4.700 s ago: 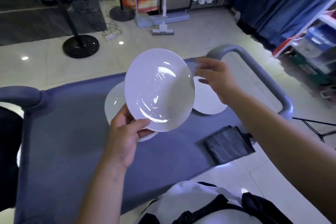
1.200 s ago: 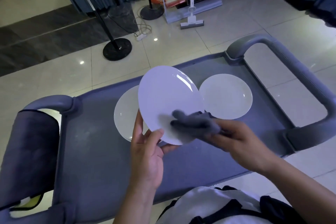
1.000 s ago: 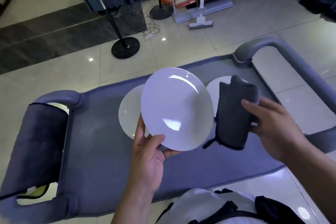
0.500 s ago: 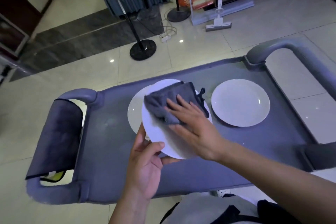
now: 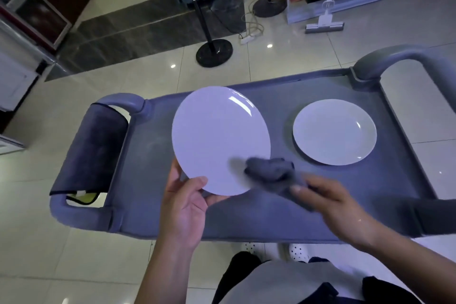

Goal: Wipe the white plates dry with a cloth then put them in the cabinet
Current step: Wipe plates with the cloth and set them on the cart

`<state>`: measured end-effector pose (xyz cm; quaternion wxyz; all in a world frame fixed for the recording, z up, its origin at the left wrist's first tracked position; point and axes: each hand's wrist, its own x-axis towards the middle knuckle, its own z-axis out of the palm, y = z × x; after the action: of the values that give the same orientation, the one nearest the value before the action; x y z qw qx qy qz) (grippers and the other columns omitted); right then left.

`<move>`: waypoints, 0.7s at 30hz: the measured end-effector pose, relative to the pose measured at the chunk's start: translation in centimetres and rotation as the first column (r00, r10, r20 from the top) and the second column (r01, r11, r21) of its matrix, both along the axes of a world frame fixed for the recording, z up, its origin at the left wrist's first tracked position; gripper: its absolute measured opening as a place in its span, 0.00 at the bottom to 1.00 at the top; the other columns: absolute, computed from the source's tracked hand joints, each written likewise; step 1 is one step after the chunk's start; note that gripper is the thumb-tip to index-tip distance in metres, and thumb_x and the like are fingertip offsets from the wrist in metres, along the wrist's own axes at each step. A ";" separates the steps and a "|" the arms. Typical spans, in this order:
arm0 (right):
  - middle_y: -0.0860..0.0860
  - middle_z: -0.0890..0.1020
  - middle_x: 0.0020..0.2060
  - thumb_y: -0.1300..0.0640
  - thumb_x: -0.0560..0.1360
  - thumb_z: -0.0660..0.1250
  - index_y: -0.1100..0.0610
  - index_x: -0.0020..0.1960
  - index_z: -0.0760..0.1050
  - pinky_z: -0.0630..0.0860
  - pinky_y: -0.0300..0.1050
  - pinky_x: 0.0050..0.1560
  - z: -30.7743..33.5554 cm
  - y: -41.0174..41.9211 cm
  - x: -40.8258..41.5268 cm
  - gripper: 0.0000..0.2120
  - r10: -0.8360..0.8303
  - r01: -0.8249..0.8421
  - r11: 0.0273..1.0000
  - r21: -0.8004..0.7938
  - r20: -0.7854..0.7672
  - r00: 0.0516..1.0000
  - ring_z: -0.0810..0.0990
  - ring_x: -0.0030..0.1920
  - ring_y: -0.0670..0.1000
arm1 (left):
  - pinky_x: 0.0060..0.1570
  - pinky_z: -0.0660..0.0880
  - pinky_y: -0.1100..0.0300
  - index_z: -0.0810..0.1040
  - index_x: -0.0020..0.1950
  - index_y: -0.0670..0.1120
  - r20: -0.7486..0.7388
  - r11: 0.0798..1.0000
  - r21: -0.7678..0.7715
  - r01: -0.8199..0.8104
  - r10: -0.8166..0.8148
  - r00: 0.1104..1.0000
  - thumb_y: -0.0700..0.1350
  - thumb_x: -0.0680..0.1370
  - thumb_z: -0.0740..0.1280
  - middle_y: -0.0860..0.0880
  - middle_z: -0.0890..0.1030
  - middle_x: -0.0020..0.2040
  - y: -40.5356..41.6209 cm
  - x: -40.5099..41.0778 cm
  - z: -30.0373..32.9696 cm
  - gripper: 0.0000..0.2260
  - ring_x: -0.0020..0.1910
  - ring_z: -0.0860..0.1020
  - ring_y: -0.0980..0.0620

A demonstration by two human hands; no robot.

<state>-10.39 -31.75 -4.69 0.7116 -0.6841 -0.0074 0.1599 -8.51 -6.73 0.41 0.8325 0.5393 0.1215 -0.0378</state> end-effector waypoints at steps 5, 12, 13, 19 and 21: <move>0.53 0.85 0.57 0.54 0.83 0.60 0.54 0.63 0.80 0.74 0.57 0.62 0.9 -3.2 0.6 0.13 -0.282 0.371 0.906 0.201 -0.366 0.887 0.83 0.59 0.56 | 0.51 0.79 0.30 0.77 0.69 0.55 0.041 0.999 0.031 0.007 -0.009 0.999 0.32 0.72 0.63 0.49 0.78 0.68 -1.1 -1.3 -0.3 0.29 0.66 0.78 0.42; 0.32 0.79 0.54 0.57 0.80 0.64 0.40 0.58 0.76 0.68 0.31 0.59 7.7 -0.1 2.9 0.13 -0.060 0.113 0.990 -0.083 0.483 0.873 0.75 0.58 0.38 | 0.43 0.82 0.40 0.77 0.68 0.53 0.048 0.999 -0.003 0.045 -0.045 0.998 0.33 0.70 0.64 0.48 0.82 0.61 -4.5 -3.0 -0.2 0.28 0.57 0.81 0.47; 0.34 0.74 0.67 0.50 0.79 0.64 0.40 0.68 0.71 0.61 0.36 0.71 8.2 1.1 3.0 0.17 0.096 0.030 0.974 -0.226 0.527 0.845 0.68 0.71 0.39 | 0.41 0.82 0.42 0.78 0.67 0.53 0.053 0.998 -0.020 0.065 -0.064 0.997 0.33 0.70 0.64 0.47 0.83 0.59 -4.9 -3.2 0.0 0.28 0.55 0.82 0.47; 0.43 0.44 0.82 0.34 0.80 0.51 0.42 0.82 0.47 0.42 0.59 0.78 5.6 5.5 3.2 0.34 0.399 0.168 0.724 -0.669 0.604 0.690 0.37 0.80 0.47 | 0.40 0.83 0.45 0.82 0.64 0.56 0.084 0.994 -0.067 0.090 -0.085 0.993 0.37 0.65 0.69 0.45 0.85 0.58 -4.9 -4.3 1.1 0.28 0.54 0.84 0.46; 0.43 0.43 0.82 0.35 0.81 0.49 0.41 0.82 0.46 0.42 0.58 0.78 5.1 5.5 3.8 0.32 0.388 0.183 0.712 -0.678 0.598 0.702 0.37 0.80 0.46 | 0.39 0.83 0.46 0.83 0.62 0.56 0.065 0.997 -0.048 0.060 -0.056 0.996 0.33 0.67 0.67 0.46 0.85 0.57 -4.8 -4.7 1.1 0.28 0.53 0.84 0.47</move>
<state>-6.56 -26.26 0.36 0.3309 -0.9038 -0.2593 -0.0803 -13.19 -11.51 1.56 0.8477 0.5226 0.0781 -0.0478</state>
